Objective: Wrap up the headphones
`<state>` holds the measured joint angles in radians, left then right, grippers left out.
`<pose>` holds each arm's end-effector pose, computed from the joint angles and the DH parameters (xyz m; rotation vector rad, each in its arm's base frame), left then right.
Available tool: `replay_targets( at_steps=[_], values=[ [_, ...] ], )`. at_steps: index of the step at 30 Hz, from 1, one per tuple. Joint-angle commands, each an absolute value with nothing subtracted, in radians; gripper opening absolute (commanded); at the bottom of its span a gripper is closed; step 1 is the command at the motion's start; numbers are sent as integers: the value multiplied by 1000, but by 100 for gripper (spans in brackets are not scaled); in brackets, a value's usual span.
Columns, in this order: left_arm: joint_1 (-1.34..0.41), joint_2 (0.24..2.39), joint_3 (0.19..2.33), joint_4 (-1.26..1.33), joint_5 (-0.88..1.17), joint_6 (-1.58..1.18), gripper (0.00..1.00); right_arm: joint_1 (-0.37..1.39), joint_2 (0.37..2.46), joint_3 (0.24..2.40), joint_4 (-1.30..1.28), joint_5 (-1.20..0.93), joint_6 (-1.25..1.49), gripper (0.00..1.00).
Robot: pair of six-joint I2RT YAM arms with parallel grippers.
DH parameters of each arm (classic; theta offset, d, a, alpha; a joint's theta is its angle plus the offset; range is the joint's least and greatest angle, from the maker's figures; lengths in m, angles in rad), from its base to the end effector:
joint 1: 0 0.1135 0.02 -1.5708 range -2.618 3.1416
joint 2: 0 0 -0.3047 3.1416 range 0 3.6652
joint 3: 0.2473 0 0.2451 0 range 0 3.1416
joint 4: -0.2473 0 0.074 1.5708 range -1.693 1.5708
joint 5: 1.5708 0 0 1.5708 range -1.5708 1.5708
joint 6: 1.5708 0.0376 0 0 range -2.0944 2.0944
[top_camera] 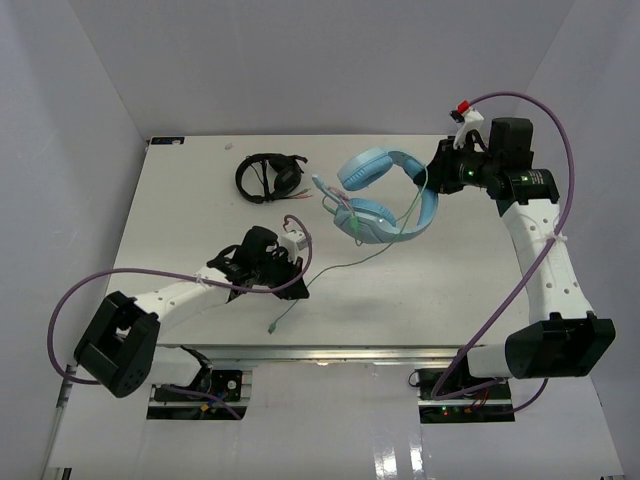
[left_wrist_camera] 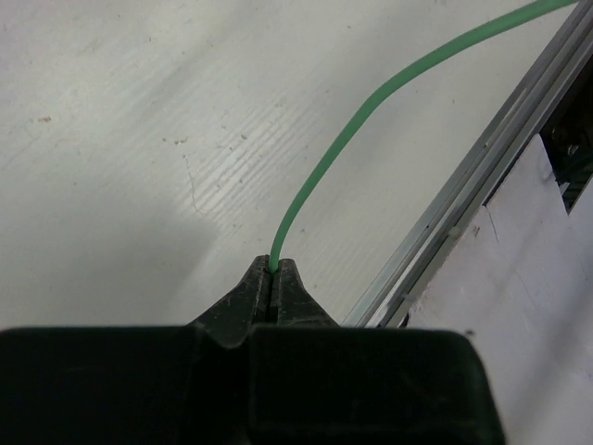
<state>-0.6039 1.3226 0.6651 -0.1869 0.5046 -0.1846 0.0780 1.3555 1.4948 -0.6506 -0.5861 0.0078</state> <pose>0.1880 -0.1518 0.2312 0.7577 2.3875 -0.9573 0.2713 0.0421 0.4520 -0.4280 2.0083 0.6604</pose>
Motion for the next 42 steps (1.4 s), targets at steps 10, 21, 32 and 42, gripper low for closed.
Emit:
replay_targets(
  at_steps=[10,21,32,42],
  values=[
    [-384,1484,861,-88,637,-123,0,72,1283,1561,-773,-724,-207,8],
    [-348,1548,982,42,775,-84,0,100,1247,1544,-921,-739,-470,8],
    [-348,1589,1190,-115,850,-53,0,331,1136,1351,-877,-403,-649,7],
    [-374,1491,1220,-114,994,-130,0,413,1109,1264,-785,-158,-755,8]
  ],
)
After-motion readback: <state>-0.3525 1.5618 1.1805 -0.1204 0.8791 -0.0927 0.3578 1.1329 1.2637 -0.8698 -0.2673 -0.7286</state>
